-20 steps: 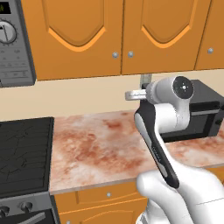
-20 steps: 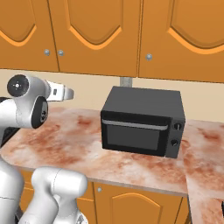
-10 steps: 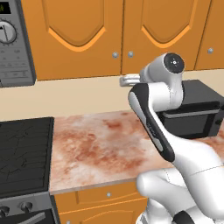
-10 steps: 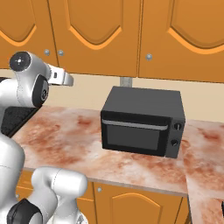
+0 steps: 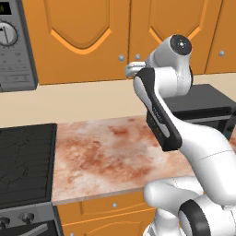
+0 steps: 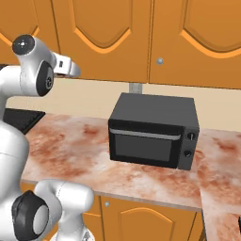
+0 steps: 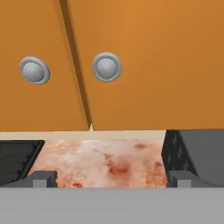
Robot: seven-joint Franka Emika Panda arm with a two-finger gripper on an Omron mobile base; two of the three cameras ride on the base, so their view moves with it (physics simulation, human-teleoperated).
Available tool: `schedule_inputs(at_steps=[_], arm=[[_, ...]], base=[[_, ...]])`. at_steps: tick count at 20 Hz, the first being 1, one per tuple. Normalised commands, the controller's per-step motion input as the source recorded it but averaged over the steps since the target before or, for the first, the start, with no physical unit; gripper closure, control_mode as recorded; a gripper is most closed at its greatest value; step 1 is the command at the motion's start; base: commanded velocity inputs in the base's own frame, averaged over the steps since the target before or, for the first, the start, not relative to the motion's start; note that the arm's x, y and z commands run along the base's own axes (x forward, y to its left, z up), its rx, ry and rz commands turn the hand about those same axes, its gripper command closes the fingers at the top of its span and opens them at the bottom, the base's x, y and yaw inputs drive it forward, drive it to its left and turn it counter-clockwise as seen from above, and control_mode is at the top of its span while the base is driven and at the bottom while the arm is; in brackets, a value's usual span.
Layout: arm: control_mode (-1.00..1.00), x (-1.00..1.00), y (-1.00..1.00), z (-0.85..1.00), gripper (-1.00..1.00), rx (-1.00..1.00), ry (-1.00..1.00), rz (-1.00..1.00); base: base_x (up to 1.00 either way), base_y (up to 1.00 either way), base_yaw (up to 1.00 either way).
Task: Get the candle and the beer from the cabinet and move them to the dining counter.
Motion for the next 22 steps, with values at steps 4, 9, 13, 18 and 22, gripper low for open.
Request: schedule_inputs(at_steps=[4, 9, 13, 18, 22], arm=[[-1.00, 0.16, 0.02, 0.40, -1.00, 0.00, 0.01, 0.00], [-1.00, 0.24, 0.04, 0.34, -1.00, 0.00, 0.08, -0.01], [-1.00, 0.19, 0.06, 0.28, -1.00, 0.00, 0.04, -0.05], [-1.00, 0.07, 0.09, 0.13, -1.00, -0.04, 0.00, -0.05], [-1.00, 0.09, 0.08, -0.08, -1.00, -0.01, 0.00, -0.07]], base=[[0.00, 0.00, 0.00], [0.00, 0.00, 0.00], [0.00, 0.00, 0.00], [0.00, 0.00, 0.00], [0.00, 0.00, 0.00]])
